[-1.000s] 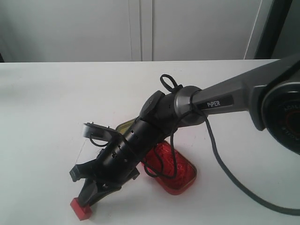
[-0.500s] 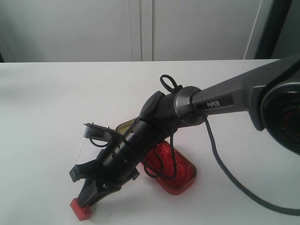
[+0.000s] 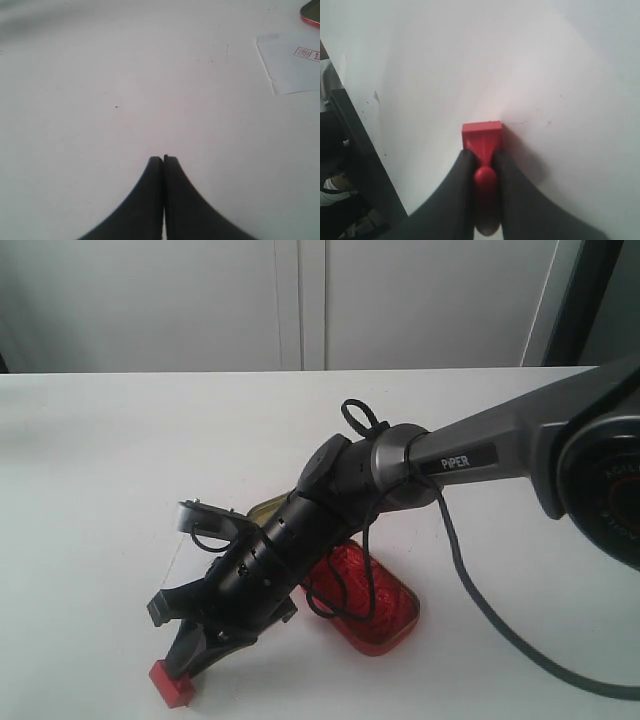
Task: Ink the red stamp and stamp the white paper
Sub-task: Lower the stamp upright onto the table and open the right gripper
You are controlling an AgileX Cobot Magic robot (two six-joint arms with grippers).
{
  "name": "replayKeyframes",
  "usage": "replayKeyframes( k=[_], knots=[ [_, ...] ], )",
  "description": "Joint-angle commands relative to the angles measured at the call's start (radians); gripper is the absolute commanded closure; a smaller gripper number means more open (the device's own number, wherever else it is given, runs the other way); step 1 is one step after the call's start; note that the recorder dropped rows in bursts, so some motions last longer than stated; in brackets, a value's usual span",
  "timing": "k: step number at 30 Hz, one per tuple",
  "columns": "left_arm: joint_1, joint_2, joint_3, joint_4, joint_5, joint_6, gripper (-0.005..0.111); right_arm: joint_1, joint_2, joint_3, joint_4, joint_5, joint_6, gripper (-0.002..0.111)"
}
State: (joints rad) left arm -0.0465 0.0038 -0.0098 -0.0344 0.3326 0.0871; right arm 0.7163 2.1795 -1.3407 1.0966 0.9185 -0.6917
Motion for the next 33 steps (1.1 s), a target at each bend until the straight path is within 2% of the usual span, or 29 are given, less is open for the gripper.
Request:
replayKeyframes(
  k=[1,8,13,33],
  knots=[
    [-0.005,-0.004,0.010,-0.002,0.001,-0.002,0.107,0.000,0.001,0.004,-0.008,-0.048,-0.011,0.106],
    [-0.005,-0.004,0.010,-0.002,0.001,-0.002,0.107,0.000,-0.002,0.004,-0.008,-0.058,-0.011,0.087],
    [-0.005,-0.004,0.010,-0.002,0.001,-0.002,0.107,-0.002,-0.008,0.004,-0.008,-0.081,-0.011,0.079],
    [-0.005,-0.004,0.010,-0.002,0.001,-0.002,0.107,-0.059,-0.008,0.004,-0.016,-0.123,-0.004,0.076]
  ],
)
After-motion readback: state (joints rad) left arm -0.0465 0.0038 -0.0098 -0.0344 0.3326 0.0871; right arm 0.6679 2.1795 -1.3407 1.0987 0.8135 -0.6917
